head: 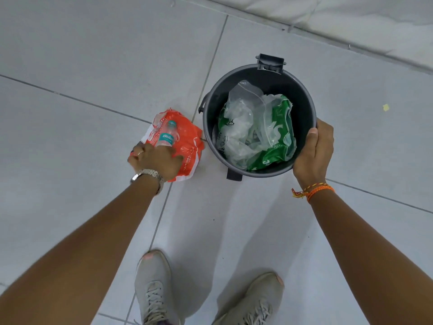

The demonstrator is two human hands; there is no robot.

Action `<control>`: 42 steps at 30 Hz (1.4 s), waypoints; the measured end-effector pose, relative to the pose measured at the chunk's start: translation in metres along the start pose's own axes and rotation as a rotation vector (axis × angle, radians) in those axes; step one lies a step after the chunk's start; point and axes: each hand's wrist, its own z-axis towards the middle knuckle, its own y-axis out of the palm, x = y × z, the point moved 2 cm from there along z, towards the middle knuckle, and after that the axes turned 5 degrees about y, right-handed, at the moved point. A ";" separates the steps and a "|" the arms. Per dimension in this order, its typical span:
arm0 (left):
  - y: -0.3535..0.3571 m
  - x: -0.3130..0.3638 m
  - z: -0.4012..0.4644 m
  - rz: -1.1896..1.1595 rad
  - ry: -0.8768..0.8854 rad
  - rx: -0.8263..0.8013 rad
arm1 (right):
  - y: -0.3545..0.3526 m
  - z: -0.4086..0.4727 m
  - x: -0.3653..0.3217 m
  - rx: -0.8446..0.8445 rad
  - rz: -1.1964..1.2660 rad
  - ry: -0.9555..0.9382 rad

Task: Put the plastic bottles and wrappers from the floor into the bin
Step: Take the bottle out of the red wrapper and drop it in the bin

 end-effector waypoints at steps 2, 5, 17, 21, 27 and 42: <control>-0.014 0.005 -0.021 -0.329 -0.115 0.157 | 0.001 -0.001 -0.001 -0.002 0.000 -0.005; -0.035 0.023 -0.060 -0.622 -0.078 0.478 | -0.001 0.000 -0.001 0.001 -0.002 -0.010; -0.041 0.098 -0.099 -0.406 0.515 0.452 | -0.001 0.001 -0.003 -0.013 -0.012 0.014; -0.040 0.050 -0.060 -0.675 0.263 0.558 | -0.001 -0.001 -0.001 0.000 0.002 0.014; 0.003 -0.016 -0.011 -1.388 -0.330 0.109 | 0.000 0.001 -0.002 0.018 0.034 0.007; -0.019 -0.014 -0.036 -1.198 -0.383 0.599 | -0.001 -0.001 -0.003 0.011 0.012 -0.025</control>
